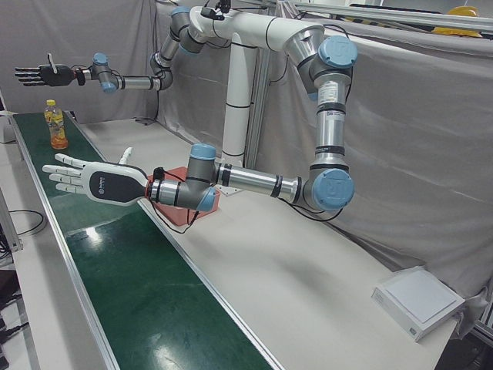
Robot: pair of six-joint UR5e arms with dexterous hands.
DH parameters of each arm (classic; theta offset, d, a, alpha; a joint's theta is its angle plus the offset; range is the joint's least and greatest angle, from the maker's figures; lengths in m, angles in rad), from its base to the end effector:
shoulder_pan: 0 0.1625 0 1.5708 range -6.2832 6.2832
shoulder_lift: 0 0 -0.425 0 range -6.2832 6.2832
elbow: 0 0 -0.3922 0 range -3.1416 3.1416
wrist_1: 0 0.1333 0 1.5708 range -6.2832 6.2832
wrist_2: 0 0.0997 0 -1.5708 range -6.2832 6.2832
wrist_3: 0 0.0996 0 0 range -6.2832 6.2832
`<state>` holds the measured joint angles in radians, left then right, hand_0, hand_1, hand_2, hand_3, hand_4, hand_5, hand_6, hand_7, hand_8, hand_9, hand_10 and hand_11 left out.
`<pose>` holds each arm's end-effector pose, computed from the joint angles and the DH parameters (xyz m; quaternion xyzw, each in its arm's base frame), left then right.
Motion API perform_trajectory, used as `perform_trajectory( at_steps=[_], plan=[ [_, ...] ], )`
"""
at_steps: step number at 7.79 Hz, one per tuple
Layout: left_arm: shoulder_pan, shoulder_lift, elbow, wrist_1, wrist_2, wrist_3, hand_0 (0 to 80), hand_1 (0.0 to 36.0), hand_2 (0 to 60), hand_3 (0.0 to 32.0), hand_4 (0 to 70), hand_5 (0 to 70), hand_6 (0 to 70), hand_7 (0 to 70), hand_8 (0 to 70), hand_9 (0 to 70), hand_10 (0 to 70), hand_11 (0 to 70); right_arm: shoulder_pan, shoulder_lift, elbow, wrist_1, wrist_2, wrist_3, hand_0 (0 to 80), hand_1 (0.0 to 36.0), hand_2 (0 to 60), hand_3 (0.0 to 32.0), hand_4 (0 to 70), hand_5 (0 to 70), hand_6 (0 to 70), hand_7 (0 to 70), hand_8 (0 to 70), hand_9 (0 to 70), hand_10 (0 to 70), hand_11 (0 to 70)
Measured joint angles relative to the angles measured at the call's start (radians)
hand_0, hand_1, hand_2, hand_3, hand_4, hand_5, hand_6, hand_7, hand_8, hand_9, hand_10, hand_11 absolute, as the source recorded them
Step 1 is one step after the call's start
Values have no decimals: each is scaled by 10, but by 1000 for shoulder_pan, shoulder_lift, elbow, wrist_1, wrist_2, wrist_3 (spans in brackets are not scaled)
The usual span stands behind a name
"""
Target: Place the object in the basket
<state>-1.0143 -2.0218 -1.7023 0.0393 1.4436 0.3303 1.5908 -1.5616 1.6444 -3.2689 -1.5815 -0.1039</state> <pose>0.2188 -0.6280 0.3635 -0.0671 0.8671 -0.4668 0.1604 0.1420 -0.4871 0.6591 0.0389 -0.6901 0.7219 0.0340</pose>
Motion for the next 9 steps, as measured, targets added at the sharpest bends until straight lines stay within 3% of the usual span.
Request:
perform_trajectory(
  at_steps=[9],
  plan=[
    [3,0,0,2,0,2,519,53,0,24,138,118,0,0,64,70,59,97,0,0,-1,0,0,0,0,0,0,0,0,0,0,0,0,0,0,0]
  ],
)
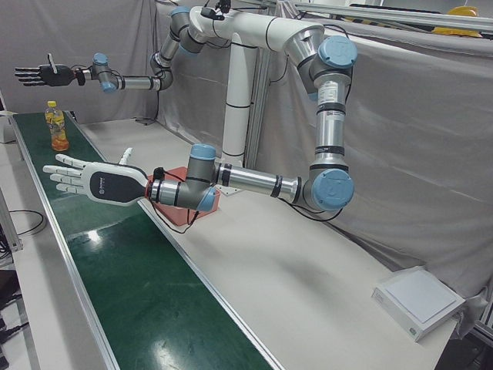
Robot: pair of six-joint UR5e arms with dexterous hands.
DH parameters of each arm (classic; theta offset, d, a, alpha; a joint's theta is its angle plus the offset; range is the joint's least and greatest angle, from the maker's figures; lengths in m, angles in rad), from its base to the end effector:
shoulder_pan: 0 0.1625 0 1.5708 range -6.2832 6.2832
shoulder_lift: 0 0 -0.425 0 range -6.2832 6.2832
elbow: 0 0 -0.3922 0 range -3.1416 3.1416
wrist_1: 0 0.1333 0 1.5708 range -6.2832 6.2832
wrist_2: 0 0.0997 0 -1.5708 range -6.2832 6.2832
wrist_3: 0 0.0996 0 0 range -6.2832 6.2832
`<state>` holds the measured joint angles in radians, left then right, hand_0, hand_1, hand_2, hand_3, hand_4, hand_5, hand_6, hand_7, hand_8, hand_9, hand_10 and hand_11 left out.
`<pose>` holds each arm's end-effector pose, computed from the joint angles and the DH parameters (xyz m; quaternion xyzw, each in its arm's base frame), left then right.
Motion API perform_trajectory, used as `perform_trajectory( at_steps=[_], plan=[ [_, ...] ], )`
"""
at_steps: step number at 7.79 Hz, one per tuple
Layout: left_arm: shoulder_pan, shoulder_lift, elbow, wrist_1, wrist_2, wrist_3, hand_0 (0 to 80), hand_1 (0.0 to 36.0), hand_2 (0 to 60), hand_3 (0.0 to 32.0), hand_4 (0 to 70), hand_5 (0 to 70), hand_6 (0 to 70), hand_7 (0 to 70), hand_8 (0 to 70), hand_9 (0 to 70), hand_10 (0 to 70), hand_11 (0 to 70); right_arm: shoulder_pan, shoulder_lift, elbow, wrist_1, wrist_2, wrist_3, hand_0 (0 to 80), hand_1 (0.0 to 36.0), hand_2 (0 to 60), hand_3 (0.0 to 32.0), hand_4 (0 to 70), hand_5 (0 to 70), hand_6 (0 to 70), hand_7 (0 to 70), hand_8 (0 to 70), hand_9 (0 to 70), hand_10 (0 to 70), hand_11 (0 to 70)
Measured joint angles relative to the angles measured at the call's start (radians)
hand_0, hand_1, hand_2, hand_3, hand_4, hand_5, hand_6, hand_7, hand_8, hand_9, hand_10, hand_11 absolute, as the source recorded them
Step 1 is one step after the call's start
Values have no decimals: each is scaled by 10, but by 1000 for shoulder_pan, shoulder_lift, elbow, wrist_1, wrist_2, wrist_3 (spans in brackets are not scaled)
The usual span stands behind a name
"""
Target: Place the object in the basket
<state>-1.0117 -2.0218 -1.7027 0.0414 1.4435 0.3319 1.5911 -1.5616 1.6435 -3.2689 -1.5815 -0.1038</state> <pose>0.2204 -0.6274 0.3636 -0.0674 0.8667 -0.4671 0.1617 0.1422 -0.4870 0.6595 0.0390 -0.6898 0.7222 0.0339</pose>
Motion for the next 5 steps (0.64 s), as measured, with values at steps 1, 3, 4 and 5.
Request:
perform_trajectory(
  at_steps=[1,3,4,5],
  plan=[
    [0,0,0,0,0,0,521,52,0,22,139,116,0,0,63,68,60,98,0,0,0,0,0,0,0,0,0,0,0,0,0,0,0,0,0,0],
    [-1,0,0,0,0,-1,521,49,0,24,139,119,0,0,67,72,60,98,0,0,-1,0,0,0,0,0,0,0,0,0,0,0,0,0,0,0],
    [-1,0,0,0,0,-2,520,52,0,22,140,122,0,0,66,71,61,100,0,0,-1,0,0,0,0,0,0,0,0,0,0,0,0,0,0,0],
    [-1,0,-1,0,0,-2,519,52,0,20,140,122,0,0,66,72,61,100,0,0,-1,0,0,1,0,0,0,0,0,0,0,0,0,0,0,0]
  ],
)
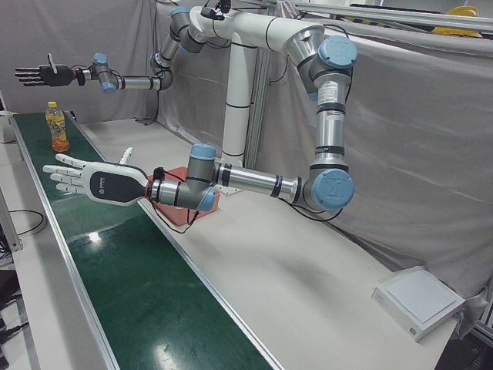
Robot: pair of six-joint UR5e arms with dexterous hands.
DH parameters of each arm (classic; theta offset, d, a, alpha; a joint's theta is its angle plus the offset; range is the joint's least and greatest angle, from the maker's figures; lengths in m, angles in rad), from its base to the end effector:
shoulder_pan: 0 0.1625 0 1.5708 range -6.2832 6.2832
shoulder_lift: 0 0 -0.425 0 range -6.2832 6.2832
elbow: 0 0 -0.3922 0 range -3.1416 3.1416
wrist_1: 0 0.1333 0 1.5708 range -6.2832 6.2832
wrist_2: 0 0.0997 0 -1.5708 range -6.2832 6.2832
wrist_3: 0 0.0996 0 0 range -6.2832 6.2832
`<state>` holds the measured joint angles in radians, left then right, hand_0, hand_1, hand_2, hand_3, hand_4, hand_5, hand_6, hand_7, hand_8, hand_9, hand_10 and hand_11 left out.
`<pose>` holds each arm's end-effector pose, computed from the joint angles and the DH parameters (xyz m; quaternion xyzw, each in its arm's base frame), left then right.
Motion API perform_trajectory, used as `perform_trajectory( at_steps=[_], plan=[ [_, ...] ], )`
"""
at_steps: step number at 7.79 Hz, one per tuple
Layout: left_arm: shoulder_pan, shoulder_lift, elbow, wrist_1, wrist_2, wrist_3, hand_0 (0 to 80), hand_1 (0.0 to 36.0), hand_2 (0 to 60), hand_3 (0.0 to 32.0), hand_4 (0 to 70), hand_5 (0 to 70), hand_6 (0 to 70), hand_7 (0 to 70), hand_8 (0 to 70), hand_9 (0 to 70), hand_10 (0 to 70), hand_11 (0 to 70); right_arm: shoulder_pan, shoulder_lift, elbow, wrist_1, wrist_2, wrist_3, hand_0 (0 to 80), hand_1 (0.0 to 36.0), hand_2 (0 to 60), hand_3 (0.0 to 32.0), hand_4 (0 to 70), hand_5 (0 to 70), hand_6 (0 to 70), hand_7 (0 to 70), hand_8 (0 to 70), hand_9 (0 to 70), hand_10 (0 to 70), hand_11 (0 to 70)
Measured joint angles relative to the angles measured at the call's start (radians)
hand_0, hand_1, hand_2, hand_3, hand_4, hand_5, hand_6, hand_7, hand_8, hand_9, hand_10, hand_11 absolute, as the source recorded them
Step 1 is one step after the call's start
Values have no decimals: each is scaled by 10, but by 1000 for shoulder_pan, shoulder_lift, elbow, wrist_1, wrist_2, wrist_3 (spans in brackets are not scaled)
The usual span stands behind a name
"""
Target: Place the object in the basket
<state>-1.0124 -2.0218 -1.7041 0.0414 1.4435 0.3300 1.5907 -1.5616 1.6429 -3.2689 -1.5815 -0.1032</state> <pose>0.2198 -0.6273 0.3630 -0.0680 0.8670 -0.4668 0.1608 0.1420 -0.4870 0.6598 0.0386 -0.6896 0.7224 0.0338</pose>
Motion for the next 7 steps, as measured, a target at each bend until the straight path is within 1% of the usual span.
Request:
perform_trajectory(
  at_steps=[1,2,7],
  plan=[
    [0,0,-1,0,0,0,520,53,0,24,140,122,0,0,67,73,60,98,0,0,0,0,0,0,0,0,0,0,0,0,0,0,0,0,0,0],
    [0,0,-2,0,0,0,519,52,0,20,141,123,0,0,67,73,61,99,0,0,0,0,0,0,0,0,0,0,0,0,0,0,0,0,0,0],
    [-3,-1,-4,0,1,-2,519,53,0,24,139,124,0,0,63,68,59,98,0,0,-1,0,0,-1,0,0,0,0,0,0,0,0,0,0,0,0]
  ],
)
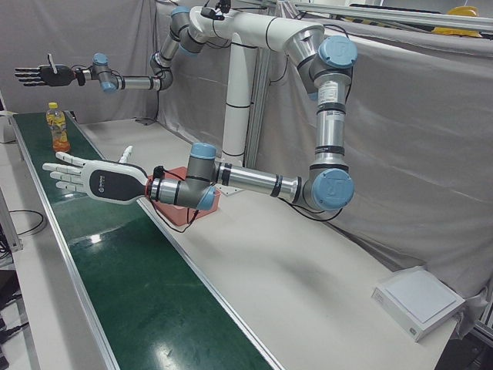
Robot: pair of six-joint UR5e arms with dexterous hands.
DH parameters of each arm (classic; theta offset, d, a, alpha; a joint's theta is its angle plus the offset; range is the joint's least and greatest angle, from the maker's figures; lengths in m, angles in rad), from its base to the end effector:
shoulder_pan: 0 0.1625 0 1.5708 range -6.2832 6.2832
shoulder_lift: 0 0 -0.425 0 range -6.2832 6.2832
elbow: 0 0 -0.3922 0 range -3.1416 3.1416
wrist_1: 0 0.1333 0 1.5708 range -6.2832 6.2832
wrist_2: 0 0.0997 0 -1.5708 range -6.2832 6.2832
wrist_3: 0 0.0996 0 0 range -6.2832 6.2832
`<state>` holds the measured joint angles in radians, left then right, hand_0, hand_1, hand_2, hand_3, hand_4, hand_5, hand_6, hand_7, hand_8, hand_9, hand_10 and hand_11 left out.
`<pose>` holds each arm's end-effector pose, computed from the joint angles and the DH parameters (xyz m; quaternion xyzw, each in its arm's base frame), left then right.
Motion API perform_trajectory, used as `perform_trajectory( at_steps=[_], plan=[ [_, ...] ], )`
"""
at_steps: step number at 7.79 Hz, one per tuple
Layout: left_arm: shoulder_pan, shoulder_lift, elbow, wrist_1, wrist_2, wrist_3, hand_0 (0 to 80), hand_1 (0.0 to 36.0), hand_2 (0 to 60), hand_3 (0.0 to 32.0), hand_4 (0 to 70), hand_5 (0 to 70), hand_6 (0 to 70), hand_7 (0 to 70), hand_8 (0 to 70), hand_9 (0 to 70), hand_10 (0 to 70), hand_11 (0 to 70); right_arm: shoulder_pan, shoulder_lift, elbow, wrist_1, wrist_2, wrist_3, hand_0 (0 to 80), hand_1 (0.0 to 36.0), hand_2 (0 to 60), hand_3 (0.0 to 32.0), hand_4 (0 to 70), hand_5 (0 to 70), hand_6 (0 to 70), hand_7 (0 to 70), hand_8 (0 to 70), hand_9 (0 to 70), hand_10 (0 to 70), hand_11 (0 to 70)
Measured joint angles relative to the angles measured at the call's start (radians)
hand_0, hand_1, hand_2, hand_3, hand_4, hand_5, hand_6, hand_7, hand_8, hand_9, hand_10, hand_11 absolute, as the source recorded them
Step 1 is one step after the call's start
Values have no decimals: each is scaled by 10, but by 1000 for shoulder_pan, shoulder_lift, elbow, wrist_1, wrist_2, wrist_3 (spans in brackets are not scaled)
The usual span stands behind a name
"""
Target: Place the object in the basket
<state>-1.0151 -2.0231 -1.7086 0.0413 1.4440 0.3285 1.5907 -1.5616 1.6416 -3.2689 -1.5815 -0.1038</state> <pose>0.2179 -0.6274 0.3600 -0.0679 0.8684 -0.4648 0.1589 0.1420 -0.4869 0.6604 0.0388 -0.6891 0.7228 0.0340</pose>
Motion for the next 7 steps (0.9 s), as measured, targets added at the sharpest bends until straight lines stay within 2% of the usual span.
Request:
perform_trajectory(
  at_steps=[7],
  plan=[
    [0,-1,-1,0,1,0,517,52,0,20,141,128,0,0,63,68,59,96,0,0,0,0,0,1,0,0,0,0,0,0,0,0,0,0,0,0]
  ],
)
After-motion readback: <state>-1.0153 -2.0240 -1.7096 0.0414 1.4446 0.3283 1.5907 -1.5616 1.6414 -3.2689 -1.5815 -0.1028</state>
